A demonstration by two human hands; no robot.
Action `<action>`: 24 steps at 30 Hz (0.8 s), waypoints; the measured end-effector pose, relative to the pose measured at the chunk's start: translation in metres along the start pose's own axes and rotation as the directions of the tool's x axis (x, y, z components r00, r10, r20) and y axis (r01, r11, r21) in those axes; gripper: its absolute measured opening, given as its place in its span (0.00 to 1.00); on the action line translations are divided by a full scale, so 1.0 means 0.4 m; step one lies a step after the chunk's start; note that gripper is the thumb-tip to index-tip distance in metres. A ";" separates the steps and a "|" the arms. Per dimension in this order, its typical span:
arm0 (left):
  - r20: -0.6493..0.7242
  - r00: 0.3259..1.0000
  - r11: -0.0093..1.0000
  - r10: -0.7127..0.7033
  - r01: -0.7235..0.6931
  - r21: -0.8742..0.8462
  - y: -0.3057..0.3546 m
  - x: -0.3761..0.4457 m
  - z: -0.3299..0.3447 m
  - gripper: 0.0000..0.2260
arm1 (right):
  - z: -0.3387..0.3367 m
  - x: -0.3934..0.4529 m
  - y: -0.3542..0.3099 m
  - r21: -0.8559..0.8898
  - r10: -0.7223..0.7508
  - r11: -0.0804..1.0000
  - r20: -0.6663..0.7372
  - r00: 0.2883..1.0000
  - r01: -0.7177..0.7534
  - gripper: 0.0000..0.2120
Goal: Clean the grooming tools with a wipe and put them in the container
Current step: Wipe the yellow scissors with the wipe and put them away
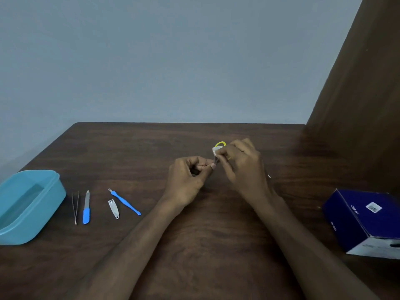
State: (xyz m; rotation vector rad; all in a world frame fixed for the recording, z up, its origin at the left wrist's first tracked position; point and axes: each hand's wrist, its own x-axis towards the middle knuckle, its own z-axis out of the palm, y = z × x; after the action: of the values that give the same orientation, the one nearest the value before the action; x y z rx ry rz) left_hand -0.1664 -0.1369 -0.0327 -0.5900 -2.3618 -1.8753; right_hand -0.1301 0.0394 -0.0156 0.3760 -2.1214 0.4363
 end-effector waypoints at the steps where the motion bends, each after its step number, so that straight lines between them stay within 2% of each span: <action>1: 0.006 1.000 1.000 -0.001 0.001 0.002 0.000 0.000 0.001 0.02 | -0.002 0.001 0.009 -0.021 0.047 0.999 -0.040 0.998 -0.048 0.02; 4: 0.013 1.000 1.000 -0.003 0.003 0.019 0.000 -0.001 0.002 0.02 | -0.003 -0.003 0.019 -0.073 0.138 0.987 -0.080 0.987 -0.144 0.03; 9: -0.024 0.999 0.999 -0.027 0.027 -0.023 -0.003 0.001 -0.001 0.02 | 0.011 -0.014 -0.008 -0.017 0.027 1.000 0.030 0.999 -0.027 0.03; 14: 0.018 1.000 1.000 -0.024 0.024 -0.006 0.001 -0.001 0.002 0.03 | 0.008 -0.016 0.025 -0.054 0.221 0.973 -0.082 0.972 -0.226 0.06; 19: 0.007 0.999 0.999 -0.034 0.034 -0.034 0.001 -0.001 -0.004 0.03 | 0.018 -0.020 -0.018 -0.104 0.172 0.980 0.015 0.985 -0.169 0.08; 23: 0.012 0.999 0.998 -0.042 0.043 -0.053 0.009 -0.002 0.000 0.03 | 0.001 -0.004 -0.008 -0.214 0.352 0.909 -0.069 0.934 -0.358 0.07; 24: 0.007 0.999 0.998 -0.043 0.043 -0.055 0.010 -0.002 0.002 0.03 | 0.000 -0.007 -0.012 -0.231 0.361 0.902 -0.059 0.931 -0.365 0.08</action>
State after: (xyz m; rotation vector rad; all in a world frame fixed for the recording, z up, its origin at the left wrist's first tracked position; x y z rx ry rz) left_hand -0.1643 -0.1356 -0.0295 -0.5540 -2.3516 -1.9642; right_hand -0.1266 0.0355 -0.0170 -0.1671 -2.2022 0.3862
